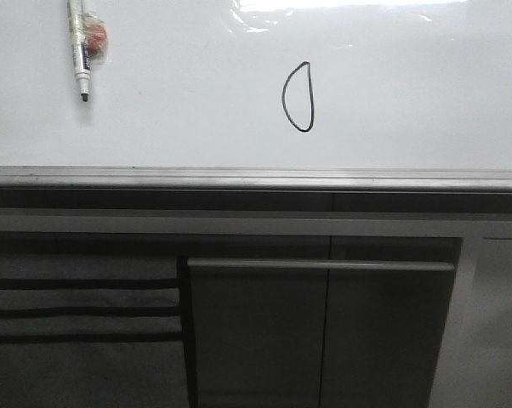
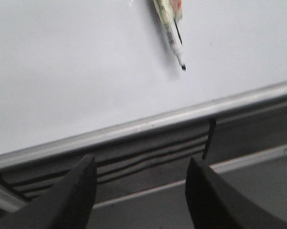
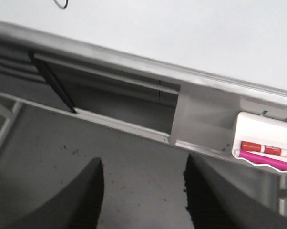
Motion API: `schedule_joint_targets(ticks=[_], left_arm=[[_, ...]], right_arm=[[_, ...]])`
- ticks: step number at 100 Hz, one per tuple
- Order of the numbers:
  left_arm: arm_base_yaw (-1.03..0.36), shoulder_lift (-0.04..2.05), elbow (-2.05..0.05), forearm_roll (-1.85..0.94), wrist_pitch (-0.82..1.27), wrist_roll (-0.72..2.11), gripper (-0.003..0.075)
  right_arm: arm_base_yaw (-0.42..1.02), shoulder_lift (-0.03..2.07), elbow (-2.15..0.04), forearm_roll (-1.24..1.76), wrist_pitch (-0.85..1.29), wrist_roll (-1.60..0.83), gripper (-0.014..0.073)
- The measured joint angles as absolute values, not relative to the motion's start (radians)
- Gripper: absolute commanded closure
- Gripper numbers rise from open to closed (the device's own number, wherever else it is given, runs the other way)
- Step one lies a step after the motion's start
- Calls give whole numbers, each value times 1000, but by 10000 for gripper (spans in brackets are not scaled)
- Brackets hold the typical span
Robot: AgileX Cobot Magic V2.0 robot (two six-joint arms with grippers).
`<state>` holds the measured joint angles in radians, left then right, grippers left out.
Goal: Write number 0 on whiteboard
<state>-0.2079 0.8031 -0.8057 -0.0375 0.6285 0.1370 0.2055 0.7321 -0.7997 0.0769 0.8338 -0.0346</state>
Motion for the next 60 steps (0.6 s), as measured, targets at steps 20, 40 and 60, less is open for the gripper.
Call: schedule_joint_targets(ticks=[20,40,60], left_arm=[[-208,521,-600,-36,451,110,365],[-208,395,-484,-37,344,102,679],[-208,390,-470,-70,321,98,740]], right_arm=[[206,579,-629,73,604,61,339],[206,482,-497,66,469,70,666],[206,475,-463,60,458,71,666]])
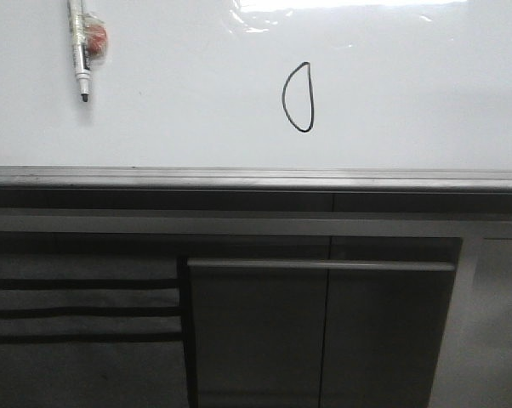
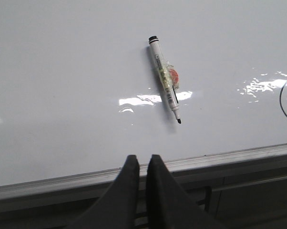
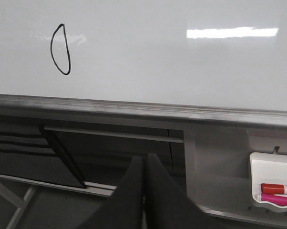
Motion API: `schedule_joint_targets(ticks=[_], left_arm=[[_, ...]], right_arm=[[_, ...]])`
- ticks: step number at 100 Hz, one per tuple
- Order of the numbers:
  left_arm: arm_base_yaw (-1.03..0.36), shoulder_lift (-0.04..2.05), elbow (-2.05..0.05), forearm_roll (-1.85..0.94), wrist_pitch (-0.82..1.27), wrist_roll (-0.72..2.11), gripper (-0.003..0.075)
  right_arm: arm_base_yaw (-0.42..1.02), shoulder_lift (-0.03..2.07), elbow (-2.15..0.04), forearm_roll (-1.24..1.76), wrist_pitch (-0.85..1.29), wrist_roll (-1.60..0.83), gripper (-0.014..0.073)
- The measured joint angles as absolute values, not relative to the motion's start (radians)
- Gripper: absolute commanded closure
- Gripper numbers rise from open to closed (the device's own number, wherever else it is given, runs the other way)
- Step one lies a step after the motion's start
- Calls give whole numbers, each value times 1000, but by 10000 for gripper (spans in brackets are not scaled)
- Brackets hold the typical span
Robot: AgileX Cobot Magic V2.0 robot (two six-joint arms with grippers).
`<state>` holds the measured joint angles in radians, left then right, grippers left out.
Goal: Write number 0 on whiteboard
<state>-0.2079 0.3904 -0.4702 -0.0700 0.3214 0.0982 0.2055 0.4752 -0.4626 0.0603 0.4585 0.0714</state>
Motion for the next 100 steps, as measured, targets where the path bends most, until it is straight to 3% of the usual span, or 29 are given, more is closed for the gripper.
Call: schedule_joint_targets(ticks=[53,72,100], left_arm=[[-193,365,-427,-95,289,94,741],[-93,222,-227,-79,141,94,741],[-85,-2,-5,-81,31,94,741]], right_arm=[[206,475,-462,60,487,71,666],[206,475,-462,60,489,71,666],[206,475,-462,60,489,72,666]])
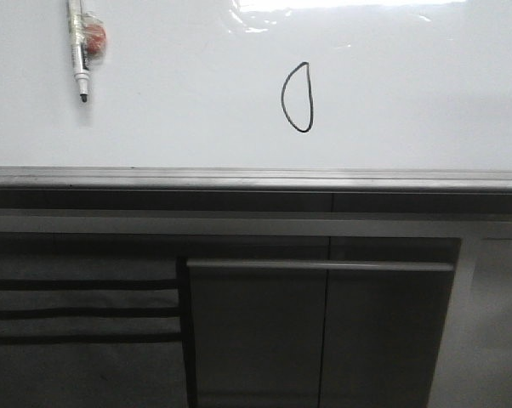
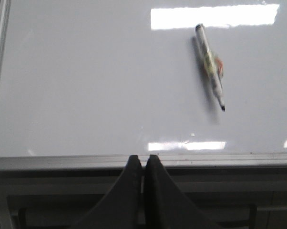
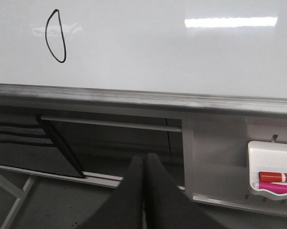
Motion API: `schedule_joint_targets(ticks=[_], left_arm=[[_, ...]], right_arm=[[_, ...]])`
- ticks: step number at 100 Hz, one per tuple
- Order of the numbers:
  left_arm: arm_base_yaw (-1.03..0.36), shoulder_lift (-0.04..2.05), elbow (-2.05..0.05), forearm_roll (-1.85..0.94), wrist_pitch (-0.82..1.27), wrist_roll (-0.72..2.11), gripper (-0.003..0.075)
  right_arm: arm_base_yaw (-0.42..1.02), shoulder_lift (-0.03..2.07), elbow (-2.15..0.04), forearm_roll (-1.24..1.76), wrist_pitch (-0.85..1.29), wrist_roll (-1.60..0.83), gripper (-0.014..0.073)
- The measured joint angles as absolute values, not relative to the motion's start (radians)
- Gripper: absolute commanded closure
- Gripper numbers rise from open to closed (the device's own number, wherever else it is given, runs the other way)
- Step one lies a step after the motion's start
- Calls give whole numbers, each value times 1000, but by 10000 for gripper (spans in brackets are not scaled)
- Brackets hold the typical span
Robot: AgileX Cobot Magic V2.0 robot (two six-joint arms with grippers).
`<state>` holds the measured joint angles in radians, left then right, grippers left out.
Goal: Write number 0 on whiteboard
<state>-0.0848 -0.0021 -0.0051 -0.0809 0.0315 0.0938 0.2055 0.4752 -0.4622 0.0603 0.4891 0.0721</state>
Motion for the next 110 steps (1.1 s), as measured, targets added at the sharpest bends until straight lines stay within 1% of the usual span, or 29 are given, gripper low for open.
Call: schedule_joint_targets(ticks=[80,93,110], left_arm=[[-85,-5,-5,-83,51,92,741],[-85,-5,-5,-83,51,92,741],[-85,-5,-5,-83,51,92,741]], right_arm=[[206,462,-456,60,489,72,666],[141,364,-404,59,449,74,666],[22,170,-222,57,302,74,666]])
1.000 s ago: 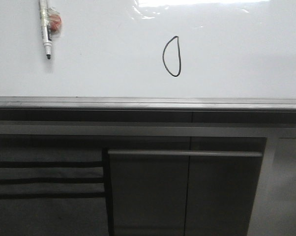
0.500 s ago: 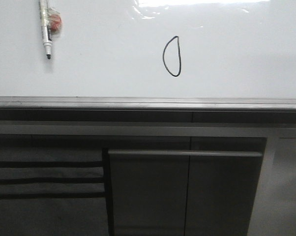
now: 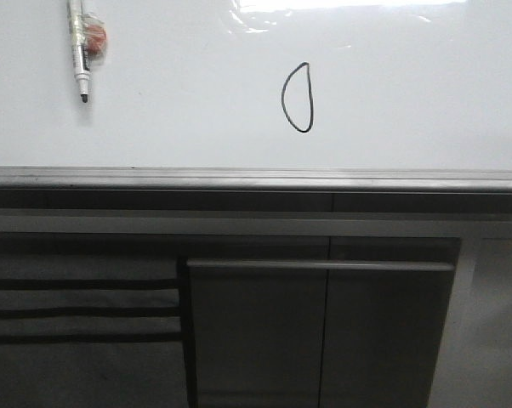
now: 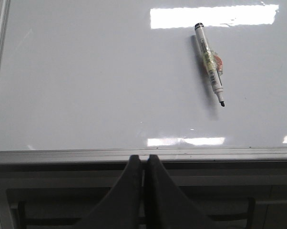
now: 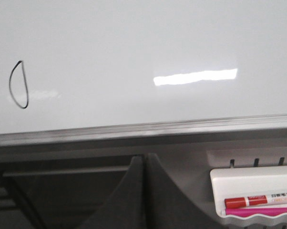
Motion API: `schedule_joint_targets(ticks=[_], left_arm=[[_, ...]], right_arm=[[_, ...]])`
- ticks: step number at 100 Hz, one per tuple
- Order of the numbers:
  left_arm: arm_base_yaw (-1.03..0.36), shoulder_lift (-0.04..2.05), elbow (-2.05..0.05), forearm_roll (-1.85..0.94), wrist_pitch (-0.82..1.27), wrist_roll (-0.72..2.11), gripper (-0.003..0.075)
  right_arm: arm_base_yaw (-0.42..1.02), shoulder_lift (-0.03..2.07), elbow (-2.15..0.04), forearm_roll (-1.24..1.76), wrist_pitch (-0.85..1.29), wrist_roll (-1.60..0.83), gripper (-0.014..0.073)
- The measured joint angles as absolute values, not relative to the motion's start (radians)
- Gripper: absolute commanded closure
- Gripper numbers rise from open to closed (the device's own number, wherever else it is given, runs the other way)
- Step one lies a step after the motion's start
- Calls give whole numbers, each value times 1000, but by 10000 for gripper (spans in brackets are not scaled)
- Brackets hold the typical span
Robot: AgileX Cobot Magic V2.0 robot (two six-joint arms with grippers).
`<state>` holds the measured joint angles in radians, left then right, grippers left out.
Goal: Write number 0 on whiteboard
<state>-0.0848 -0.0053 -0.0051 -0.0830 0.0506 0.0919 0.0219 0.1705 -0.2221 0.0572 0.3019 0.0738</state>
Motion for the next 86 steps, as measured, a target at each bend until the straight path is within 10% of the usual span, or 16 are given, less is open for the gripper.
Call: schedule_joint_targets(ticks=[86], left_arm=[[-85,-5,-5,-83,54,92,741]], right_arm=[[-1,-7,8,47,76,72,666]])
